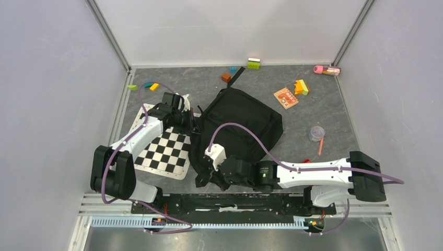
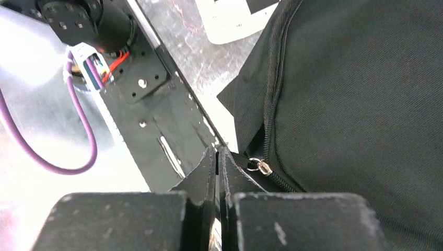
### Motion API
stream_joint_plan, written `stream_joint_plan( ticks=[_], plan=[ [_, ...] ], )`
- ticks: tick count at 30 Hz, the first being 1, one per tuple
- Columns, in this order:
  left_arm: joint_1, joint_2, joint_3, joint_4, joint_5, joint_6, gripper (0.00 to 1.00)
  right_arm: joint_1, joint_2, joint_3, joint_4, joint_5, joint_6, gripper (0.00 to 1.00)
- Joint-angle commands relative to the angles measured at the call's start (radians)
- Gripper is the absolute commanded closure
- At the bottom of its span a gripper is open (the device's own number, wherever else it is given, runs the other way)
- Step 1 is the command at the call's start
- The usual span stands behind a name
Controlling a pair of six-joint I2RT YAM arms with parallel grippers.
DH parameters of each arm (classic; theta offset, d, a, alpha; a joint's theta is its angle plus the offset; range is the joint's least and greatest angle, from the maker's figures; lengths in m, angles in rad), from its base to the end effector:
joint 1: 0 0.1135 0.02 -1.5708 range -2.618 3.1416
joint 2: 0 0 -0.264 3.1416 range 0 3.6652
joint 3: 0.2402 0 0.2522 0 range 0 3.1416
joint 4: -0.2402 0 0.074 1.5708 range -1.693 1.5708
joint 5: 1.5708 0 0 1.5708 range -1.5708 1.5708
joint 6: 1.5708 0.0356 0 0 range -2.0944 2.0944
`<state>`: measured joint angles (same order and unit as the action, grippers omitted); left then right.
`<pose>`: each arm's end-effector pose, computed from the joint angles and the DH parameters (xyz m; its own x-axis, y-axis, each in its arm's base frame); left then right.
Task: Pack the student bag
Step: Zip the student bag at the center of the board.
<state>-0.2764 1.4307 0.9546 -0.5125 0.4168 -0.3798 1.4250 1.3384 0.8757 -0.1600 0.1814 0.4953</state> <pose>0.2721 -0.0922 0.2270 -0.9182 -0.0919 -0.3853 0.1328 0.8451 -0.5179 0.0490 0.2897 0.2512 -0.5270 -0.3709 -0.7647 -0.7972 0.5276 0.2935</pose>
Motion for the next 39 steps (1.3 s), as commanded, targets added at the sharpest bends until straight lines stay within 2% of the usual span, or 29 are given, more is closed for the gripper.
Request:
stream_joint_plan(
  ticks=[1,7,8,9,10,13,14,15,16,18,23,27,30,34,39],
  plan=[
    [0.005,-0.026,0.007,0.063,0.0,-0.002,0.98,0.024,0.029,0.024,0.244,0.04,0.032,1.0],
    [0.005,-0.03,0.006,0.064,0.003,0.003,0.98,0.025,0.076,0.056,0.351,0.131,-0.006,1.0],
    [0.005,-0.034,0.01,0.061,0.008,0.012,0.96,0.025,0.084,0.067,0.349,0.138,-0.014,1.0],
    [0.004,-0.041,0.015,0.055,0.006,0.026,0.9,0.025,0.09,0.078,0.342,0.146,-0.022,1.0],
    [0.004,-0.06,0.016,0.051,-0.012,0.039,0.78,0.025,0.091,0.081,0.335,0.158,-0.03,1.0],
    [0.0,-0.155,-0.001,0.043,-0.146,0.104,0.25,0.025,0.077,0.077,0.31,0.21,-0.053,0.97],
    [-0.004,-0.201,-0.017,0.046,-0.192,0.118,0.15,0.024,0.07,0.077,0.299,0.222,-0.065,0.93],
    [-0.008,-0.243,-0.03,0.048,-0.225,0.126,0.06,0.023,0.064,0.077,0.295,0.227,-0.081,0.82],
    [-0.011,-0.276,-0.042,0.051,-0.243,0.13,0.01,0.023,0.06,0.082,0.284,0.234,-0.099,0.68],
    [-0.015,-0.348,-0.056,0.052,-0.262,0.11,0.0,0.022,0.049,0.096,0.25,0.271,-0.117,0.5],
    [-0.015,-0.51,-0.104,0.009,-0.243,-0.011,0.0,0.003,-0.014,0.105,0.181,0.388,-0.172,0.25],
    [-0.015,-0.655,-0.162,-0.068,-0.17,-0.108,0.0,-0.049,-0.09,0.055,0.128,0.461,-0.209,0.1],
    [-0.019,-0.756,-0.247,-0.074,-0.05,-0.207,0.02,-0.127,-0.139,-0.003,0.078,0.467,-0.211,0.03],
    [-0.042,-0.846,-0.331,-0.084,0.056,-0.328,0.08,-0.223,-0.199,-0.093,0.047,0.448,-0.201,0.02],
    [-0.076,-0.938,-0.365,-0.156,0.019,-0.428,0.14,-0.272,-0.266,-0.17,0.042,0.449,-0.176,0.02]
  ],
)
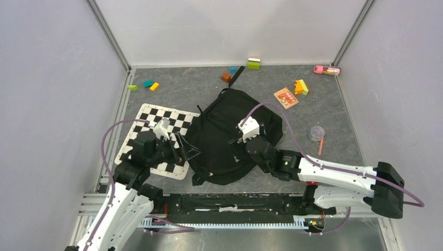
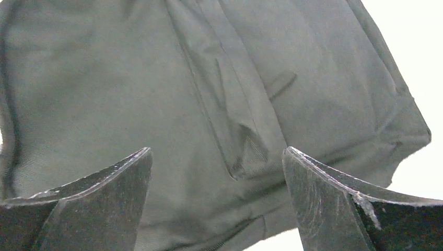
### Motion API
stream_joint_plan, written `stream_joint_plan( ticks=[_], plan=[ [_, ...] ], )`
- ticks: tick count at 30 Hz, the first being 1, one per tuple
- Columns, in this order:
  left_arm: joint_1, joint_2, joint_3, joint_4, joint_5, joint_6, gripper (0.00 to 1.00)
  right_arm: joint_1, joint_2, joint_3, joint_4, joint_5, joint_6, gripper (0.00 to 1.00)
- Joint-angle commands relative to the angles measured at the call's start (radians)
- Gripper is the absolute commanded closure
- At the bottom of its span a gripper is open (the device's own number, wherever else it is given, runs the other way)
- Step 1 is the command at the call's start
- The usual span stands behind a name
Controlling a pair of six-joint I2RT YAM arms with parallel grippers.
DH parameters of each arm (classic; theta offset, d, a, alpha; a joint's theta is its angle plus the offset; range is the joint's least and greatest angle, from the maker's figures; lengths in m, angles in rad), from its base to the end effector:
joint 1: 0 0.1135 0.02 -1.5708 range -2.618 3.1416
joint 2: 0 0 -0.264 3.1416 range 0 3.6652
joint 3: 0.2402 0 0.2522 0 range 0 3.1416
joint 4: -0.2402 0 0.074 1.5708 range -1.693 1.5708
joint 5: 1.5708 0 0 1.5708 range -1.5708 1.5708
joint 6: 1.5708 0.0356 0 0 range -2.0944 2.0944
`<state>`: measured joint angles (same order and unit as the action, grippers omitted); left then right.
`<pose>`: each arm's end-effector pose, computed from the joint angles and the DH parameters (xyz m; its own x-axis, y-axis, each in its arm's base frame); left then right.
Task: Pack the student bag
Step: Zip the student bag at the center of the board.
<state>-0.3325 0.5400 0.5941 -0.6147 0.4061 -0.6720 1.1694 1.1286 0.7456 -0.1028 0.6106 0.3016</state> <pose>0.1138 -0.0542 0.2657 -0.7769 -0.3368 -0.5320 0.1693 0.7021 -0.6916 0.1156 0.2202 0.2680 -0.3394 -0.1767 -0.9239 -0.4768 0.8790 0.0071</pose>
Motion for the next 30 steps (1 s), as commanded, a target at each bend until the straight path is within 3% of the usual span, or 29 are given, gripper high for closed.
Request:
stream_joint_plan(
  ticks=[1,5,17,30],
  plan=[
    [-0.024,-0.046,-0.007,-0.082,0.021,-0.142,0.15,-0.019,-0.064,-0.049,-0.017,0.024,0.027,0.02],
    [-0.06,-0.015,-0.054,-0.115,0.007,-0.205,0.18,-0.019,-0.079,-0.082,-0.018,0.057,0.025,0.02],
    [-0.243,0.112,-0.075,-0.04,-0.109,-0.311,0.11,-0.019,-0.062,-0.121,0.0,0.11,-0.051,0.03],
    [-0.287,0.198,-0.066,0.0,-0.221,-0.363,0.14,-0.019,-0.12,-0.206,0.019,0.048,-0.023,0.01]
  ],
)
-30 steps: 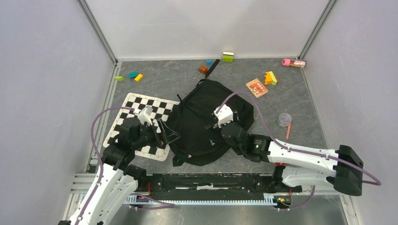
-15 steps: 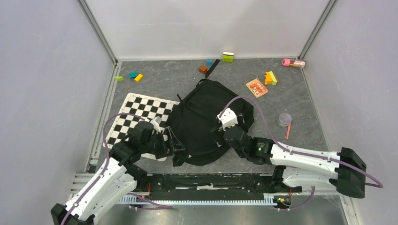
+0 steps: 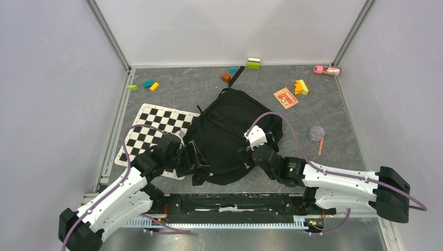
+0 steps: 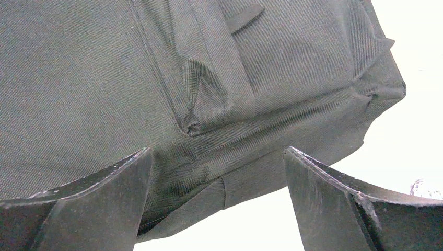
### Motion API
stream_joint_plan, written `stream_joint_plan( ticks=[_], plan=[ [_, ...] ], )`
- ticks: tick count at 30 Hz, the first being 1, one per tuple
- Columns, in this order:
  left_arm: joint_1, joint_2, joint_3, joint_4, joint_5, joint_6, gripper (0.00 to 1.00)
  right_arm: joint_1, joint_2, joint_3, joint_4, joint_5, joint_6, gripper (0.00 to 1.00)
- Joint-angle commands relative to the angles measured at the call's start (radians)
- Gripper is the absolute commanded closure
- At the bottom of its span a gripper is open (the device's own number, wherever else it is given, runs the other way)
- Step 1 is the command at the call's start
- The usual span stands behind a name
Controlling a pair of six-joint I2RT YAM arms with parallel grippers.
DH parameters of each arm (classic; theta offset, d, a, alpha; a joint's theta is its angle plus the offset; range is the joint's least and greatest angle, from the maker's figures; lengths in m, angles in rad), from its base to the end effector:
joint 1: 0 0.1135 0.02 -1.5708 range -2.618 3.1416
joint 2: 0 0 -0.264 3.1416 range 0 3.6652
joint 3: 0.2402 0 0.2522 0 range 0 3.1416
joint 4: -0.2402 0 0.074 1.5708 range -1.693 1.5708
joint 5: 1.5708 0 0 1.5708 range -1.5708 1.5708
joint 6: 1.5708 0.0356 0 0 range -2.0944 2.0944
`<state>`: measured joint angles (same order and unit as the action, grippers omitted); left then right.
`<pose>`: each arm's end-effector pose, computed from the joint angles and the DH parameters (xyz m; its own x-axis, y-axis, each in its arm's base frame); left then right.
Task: Pack the student bag
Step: Zip the student bag at the center of the board.
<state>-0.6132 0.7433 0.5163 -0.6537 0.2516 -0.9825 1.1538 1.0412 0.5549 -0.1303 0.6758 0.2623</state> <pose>0.1150 -0.0918 0.2118 -0.9215 -0.3367 -0.1936 -0.1434 0.7581 -0.6361 0.1071 0.1869 0.2210 -0.3576 -0.3077 -0.8817 -0.4286 0.8929 -0.1378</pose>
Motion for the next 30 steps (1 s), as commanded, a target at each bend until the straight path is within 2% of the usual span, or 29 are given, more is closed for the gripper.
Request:
stream_joint_plan(
  ticks=[1,3,10,12,30],
  plan=[
    [-0.007,-0.005,0.012,0.037,-0.071,-0.056,0.17,-0.003,-0.036,-0.021,0.047,-0.016,0.017,0.01],
    [-0.008,-0.005,0.009,0.037,-0.072,-0.062,0.21,-0.003,-0.043,-0.03,0.049,-0.018,0.017,0.01],
    [-0.016,-0.014,0.014,0.016,-0.041,-0.059,0.46,-0.003,-0.045,-0.042,0.047,-0.007,0.01,0.01],
    [-0.017,-0.028,0.029,-0.013,-0.05,-0.053,0.53,-0.003,-0.044,-0.043,0.046,-0.005,0.012,0.04],
    [-0.029,-0.083,0.093,-0.029,-0.005,-0.09,0.55,-0.003,-0.038,-0.052,0.055,-0.001,0.029,0.05]
  ],
)
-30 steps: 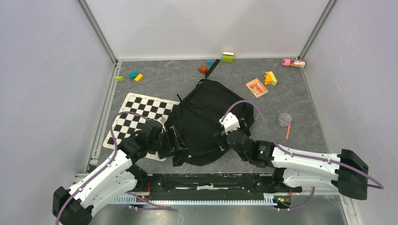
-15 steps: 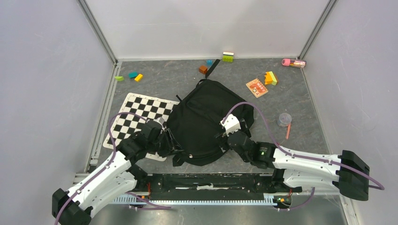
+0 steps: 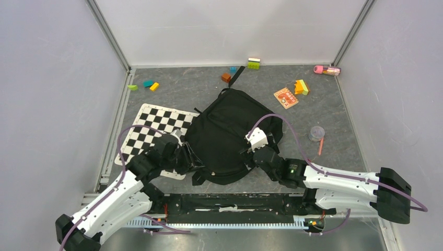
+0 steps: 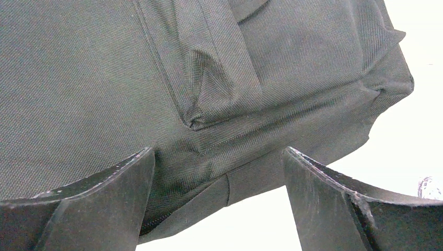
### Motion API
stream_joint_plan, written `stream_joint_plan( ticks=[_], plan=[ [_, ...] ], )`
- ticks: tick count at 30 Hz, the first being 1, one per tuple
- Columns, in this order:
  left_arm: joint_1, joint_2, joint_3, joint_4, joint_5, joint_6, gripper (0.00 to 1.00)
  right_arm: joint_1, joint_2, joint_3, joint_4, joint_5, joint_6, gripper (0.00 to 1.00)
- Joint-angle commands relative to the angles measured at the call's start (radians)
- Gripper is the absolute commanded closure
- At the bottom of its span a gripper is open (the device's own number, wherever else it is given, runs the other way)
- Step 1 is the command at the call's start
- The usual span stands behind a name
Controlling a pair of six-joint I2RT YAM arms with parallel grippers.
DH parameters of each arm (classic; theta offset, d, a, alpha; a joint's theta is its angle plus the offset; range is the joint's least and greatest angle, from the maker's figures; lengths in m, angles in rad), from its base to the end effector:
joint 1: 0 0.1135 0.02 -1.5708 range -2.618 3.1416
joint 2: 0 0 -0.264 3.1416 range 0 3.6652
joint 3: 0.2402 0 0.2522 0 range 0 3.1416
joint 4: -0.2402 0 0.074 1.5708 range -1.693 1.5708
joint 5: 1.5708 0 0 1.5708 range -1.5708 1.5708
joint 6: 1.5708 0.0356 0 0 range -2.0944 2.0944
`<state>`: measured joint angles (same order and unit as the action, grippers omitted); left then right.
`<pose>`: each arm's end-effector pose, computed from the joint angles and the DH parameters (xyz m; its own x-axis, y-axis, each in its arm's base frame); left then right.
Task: Pack the student bag
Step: Zip the student bag at the center of the board.
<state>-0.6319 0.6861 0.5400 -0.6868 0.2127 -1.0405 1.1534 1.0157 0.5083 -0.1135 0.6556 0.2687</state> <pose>0.1085 -0.0888 0.2239 -0.8989 -0.3870 -0.2055 -0.1650 0.7335 -0.6593 0.1039 0.1807 0.2118 -0.3664 -0.3071 -0.8783 -0.4422 0.8880 -0.1260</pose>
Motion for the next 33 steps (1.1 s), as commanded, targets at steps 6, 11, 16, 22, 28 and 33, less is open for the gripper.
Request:
stream_joint_plan(
  ticks=[6,11,16,22,28,33],
  plan=[
    [-0.011,-0.006,0.175,-0.145,-0.074,0.138,0.43,-0.003,-0.027,-0.019,0.031,0.025,0.034,0.05],
    [-0.014,0.016,0.243,-0.16,-0.11,0.312,0.31,-0.003,-0.029,-0.028,0.029,0.029,0.035,0.05],
    [-0.021,0.091,0.245,-0.115,-0.023,0.285,0.26,-0.003,-0.013,-0.027,0.028,0.027,0.042,0.05],
    [-0.034,0.091,0.207,-0.111,-0.024,0.135,0.29,-0.003,-0.02,-0.033,0.026,0.03,0.053,0.05],
    [-0.076,0.114,0.173,-0.085,-0.025,0.085,0.29,-0.003,-0.015,-0.034,0.032,0.029,0.053,0.05],
    [-0.126,0.171,0.155,-0.026,-0.03,0.059,0.32,-0.003,-0.024,-0.039,0.041,0.032,0.056,0.05]
  ],
)
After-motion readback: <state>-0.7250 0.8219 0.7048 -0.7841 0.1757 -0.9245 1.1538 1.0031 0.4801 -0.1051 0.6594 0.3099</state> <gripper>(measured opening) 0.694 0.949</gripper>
